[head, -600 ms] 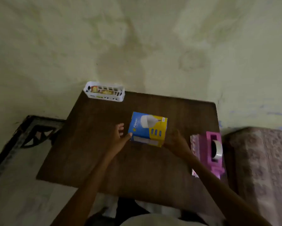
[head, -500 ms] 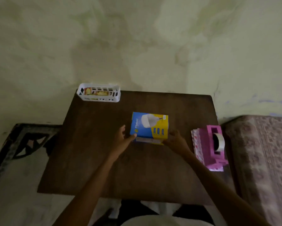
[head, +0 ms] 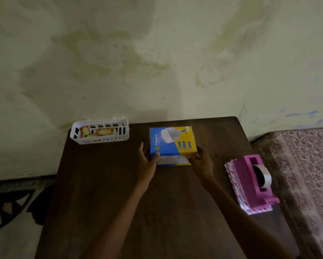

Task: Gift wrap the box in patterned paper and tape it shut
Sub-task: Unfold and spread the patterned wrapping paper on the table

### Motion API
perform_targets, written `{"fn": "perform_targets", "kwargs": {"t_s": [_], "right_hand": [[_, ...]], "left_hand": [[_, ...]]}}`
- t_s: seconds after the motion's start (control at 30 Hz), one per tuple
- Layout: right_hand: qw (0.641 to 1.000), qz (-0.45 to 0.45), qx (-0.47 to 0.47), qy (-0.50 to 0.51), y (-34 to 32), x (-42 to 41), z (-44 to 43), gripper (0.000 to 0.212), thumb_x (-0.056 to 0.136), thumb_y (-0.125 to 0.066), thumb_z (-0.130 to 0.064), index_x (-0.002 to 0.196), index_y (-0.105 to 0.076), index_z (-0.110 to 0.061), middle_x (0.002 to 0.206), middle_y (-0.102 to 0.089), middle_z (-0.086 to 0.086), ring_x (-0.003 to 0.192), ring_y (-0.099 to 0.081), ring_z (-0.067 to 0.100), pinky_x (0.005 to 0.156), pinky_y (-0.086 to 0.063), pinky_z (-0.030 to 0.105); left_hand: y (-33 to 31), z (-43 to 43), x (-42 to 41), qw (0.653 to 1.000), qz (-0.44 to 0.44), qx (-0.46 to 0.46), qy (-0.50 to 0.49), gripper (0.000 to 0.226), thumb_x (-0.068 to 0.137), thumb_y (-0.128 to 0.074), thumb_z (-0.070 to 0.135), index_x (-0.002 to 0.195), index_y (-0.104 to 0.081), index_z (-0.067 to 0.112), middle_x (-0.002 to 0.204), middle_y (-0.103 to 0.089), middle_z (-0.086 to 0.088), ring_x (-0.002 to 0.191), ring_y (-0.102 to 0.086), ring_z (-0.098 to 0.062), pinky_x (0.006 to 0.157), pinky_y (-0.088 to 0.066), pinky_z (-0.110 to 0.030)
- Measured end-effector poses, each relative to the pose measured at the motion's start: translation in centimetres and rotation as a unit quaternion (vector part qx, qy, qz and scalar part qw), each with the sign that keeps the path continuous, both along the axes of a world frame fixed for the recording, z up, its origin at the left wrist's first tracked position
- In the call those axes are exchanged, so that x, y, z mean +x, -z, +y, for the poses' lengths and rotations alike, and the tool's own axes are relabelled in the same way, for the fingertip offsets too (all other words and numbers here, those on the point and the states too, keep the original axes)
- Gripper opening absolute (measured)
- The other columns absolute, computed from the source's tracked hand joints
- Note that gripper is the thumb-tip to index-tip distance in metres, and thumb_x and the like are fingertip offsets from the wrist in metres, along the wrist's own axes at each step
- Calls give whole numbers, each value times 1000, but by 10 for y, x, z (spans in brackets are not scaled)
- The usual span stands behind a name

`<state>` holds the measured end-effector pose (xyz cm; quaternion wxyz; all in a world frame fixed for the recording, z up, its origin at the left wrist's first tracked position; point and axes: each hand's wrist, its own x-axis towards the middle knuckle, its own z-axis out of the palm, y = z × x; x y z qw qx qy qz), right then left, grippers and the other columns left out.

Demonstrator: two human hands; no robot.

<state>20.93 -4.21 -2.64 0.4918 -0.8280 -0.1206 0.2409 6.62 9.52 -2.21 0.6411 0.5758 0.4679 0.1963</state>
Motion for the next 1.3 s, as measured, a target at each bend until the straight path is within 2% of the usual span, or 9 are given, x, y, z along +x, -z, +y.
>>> {"fn": "perform_targets", "kwargs": {"t_s": [0.17, 0.23, 0.37, 0.67, 0.87, 0.93, 1.07, 1.2, 1.3], "right_hand": [[998, -41, 48, 3, 29, 37, 48, 45, 92, -66, -17, 135, -53, -20, 118, -58, -10, 102, -57, 2, 70, -42, 4], [994, -59, 87, 11, 45, 49, 62, 46, 93, -66, -18, 136, -52, -22, 122, -57, -12, 107, -55, 1, 77, -44, 6], [985, -72, 159, -2, 83, 62, 82, 48, 93, -66, -17, 138, -48, -23, 126, -63, -8, 113, -63, 7, 90, -55, 35], [968, -161, 191, 2, 135, 67, 102, 49, 90, -70, -24, 135, -50, -18, 112, -60, -20, 97, -58, -18, 83, -53, 16], [967, -196, 157, -48, 139, 58, 87, 58, 87, -73, -29, 137, -46, -14, 119, -59, -9, 102, -60, -2, 72, -46, 3], [970, -198, 134, -41, 139, 57, 80, 62, 87, -74, -26, 139, -44, -13, 124, -59, -3, 115, -59, 12, 79, -45, 7], [976, -191, 97, -43, 140, 39, 48, 72, 86, -74, -33, 146, -39, -15, 141, -51, 8, 121, -57, 22, 99, -49, 37], [968, -195, 149, -49, 124, -4, -19, 38, 87, -73, -27, 122, -60, -17, 117, -66, 6, 101, -64, 18, 82, -56, 33], [963, -209, 161, -62, 117, -42, -84, 8, 87, -70, -22, 95, -70, -25, 95, -71, 3, 89, -69, 18, 86, -57, 46]], "left_hand": [[19, 48, 38, 997, -2, 82, 3, 50, 93, -57, 37, 136, -38, 21, 129, -50, -2, 114, -54, -15, 73, -49, -21], [36, 65, 49, 995, -20, 101, 3, 45, 94, -56, 36, 134, -42, 22, 127, -53, -1, 115, -54, -16, 75, -51, -25], [69, 81, 59, 987, -64, 144, -11, 43, 95, -56, 32, 135, -41, 26, 134, -52, -4, 123, -50, -20, 88, -53, -33], [124, 103, 52, 960, -88, 266, 13, 50, 93, -60, 27, 138, -41, 15, 139, -47, 2, 121, -50, -16, 95, -49, -36], [151, 107, 41, 940, -42, 337, 18, 70, 88, -66, 26, 145, -25, 17, 133, -50, -6, 118, -55, -19, 94, -50, -37], [153, 102, 39, 933, -24, 359, 14, 75, 88, -67, 22, 147, -21, 15, 132, -50, -9, 117, -55, -23, 95, -49, -37], [149, 71, 14, 881, 78, 465, 45, 77, 89, -64, 24, 150, -17, 16, 141, -43, -8, 126, -47, -23, 104, -43, -41], [125, 10, -22, 875, 74, 471, 88, 46, 90, -63, 21, 131, -44, 13, 129, -50, -8, 117, -50, -20, 90, -43, -28], [112, -50, -54, 877, 42, 468, 106, 21, 90, -63, 19, 110, -60, 13, 108, -61, -3, 95, -56, -10, 77, -41, -22]]}}
